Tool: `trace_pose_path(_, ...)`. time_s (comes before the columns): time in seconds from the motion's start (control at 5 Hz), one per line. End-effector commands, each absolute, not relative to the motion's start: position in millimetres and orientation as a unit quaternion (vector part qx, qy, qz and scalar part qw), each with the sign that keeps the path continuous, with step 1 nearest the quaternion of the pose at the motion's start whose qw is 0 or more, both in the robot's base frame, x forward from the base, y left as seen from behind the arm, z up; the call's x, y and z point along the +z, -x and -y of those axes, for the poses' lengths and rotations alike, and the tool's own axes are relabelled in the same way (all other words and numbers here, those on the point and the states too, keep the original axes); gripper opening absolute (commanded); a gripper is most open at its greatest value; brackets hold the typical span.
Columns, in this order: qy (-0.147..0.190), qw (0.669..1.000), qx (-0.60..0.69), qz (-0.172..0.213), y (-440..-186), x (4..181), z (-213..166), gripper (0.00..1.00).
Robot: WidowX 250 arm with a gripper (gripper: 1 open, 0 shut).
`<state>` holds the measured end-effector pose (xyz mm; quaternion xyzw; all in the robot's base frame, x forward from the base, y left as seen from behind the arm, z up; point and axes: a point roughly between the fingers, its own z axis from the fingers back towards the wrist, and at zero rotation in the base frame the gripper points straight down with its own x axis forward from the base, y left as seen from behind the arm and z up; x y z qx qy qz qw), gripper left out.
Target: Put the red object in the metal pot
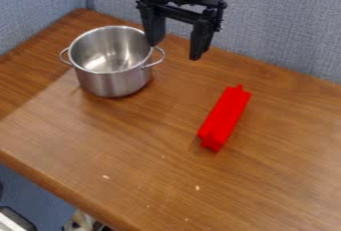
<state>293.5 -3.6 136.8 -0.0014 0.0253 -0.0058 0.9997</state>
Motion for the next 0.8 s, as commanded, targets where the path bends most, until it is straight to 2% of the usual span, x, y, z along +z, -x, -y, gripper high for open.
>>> trace_pose_path(0.0,0.001,0.999,-0.005,-0.033,-292,131.1,5,1.0)
trace_pose_path(0.2,0.0,0.999,-0.017,-0.034,-292,123.8,17,1.0)
trace_pose_path(0.6,-0.013,0.999,-0.035,-0.007,-293,105.0,66,1.0)
